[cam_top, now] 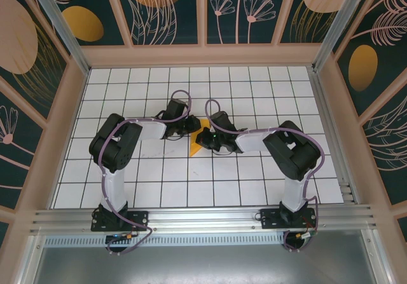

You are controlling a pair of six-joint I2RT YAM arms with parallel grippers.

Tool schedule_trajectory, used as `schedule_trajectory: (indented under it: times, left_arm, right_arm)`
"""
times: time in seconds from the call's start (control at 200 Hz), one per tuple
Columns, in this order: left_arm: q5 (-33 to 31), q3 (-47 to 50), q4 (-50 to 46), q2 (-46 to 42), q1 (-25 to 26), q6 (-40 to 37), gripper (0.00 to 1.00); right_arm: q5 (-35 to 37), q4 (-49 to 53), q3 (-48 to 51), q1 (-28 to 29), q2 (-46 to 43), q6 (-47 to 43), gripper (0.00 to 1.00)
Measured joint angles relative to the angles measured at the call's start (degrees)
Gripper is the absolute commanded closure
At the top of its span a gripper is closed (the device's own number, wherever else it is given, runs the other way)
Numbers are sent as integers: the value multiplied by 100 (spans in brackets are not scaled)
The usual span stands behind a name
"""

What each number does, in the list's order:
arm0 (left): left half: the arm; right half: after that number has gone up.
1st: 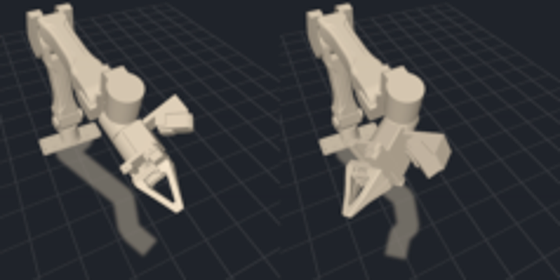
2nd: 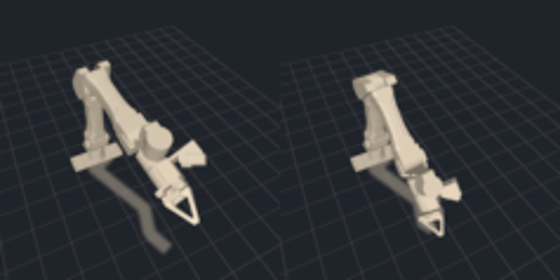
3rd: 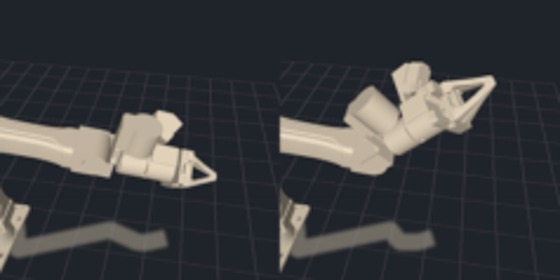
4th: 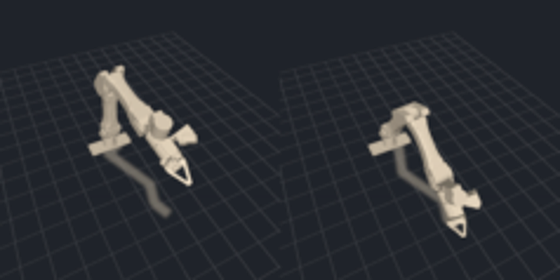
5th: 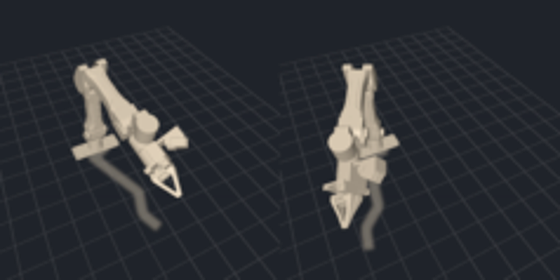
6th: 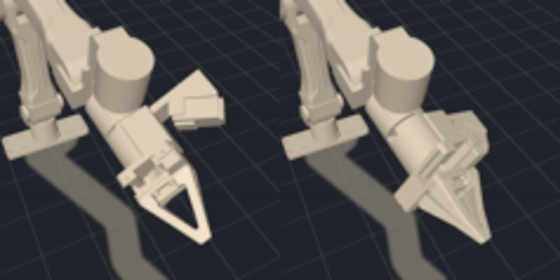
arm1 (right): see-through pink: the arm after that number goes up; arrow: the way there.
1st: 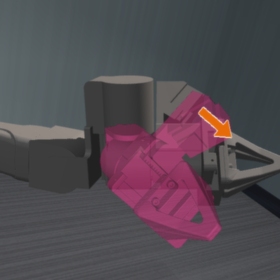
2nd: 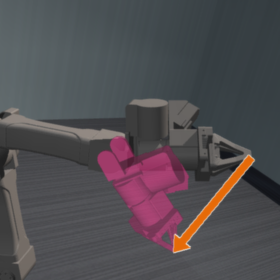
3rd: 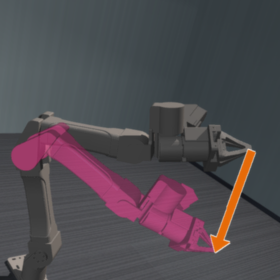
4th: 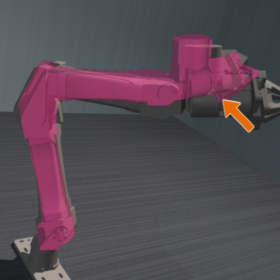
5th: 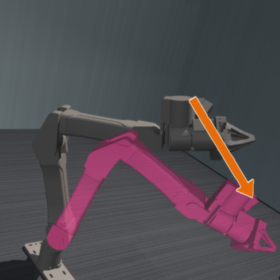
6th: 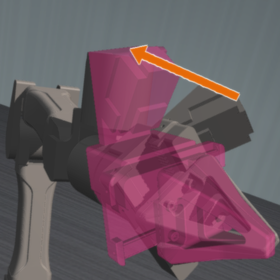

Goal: Fold a paper plane with a square sheet of paper (pick it up from the middle)
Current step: Third fold the triangle at the center of the table.

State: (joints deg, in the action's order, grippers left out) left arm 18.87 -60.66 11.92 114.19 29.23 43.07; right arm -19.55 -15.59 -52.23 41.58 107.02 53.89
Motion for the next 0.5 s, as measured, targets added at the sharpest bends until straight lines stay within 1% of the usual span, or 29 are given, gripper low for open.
schedule_trajectory:
  times: [0.5]
  left_arm:
    - [2,0,-2,0,0,0,79]
  right_arm:
    - [-26,323,-210,22,118,-310,95]
